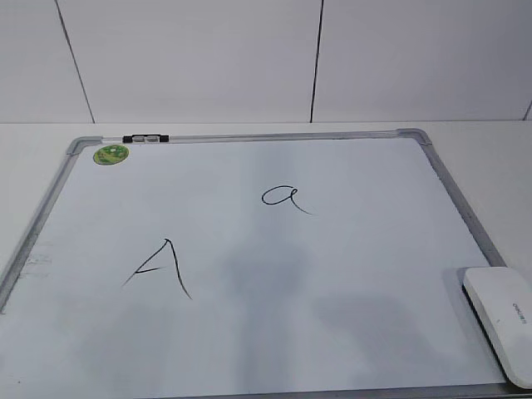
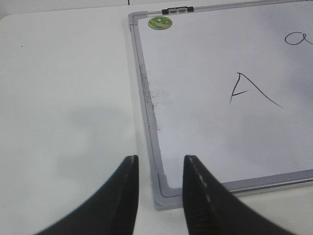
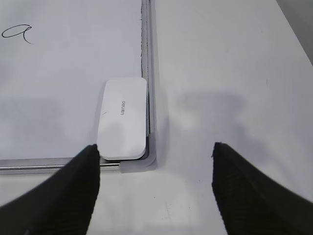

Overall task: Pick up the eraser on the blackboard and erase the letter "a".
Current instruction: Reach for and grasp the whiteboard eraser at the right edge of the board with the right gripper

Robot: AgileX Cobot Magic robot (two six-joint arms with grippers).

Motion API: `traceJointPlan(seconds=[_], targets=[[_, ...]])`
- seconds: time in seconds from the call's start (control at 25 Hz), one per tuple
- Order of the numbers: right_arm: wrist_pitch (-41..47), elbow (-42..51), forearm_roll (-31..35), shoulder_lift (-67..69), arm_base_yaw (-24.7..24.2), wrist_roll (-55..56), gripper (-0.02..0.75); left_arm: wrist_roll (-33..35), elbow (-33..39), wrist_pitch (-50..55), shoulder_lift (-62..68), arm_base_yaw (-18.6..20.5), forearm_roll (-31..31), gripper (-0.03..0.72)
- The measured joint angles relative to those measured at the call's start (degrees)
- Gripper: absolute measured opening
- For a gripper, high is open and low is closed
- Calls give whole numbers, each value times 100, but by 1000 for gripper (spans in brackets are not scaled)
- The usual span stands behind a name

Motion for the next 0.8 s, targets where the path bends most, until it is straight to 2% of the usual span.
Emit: traceJointPlan(seconds=[0.8], targets=[[0,0,0,0,0,0,540,0,0,0,0,0,0,239]])
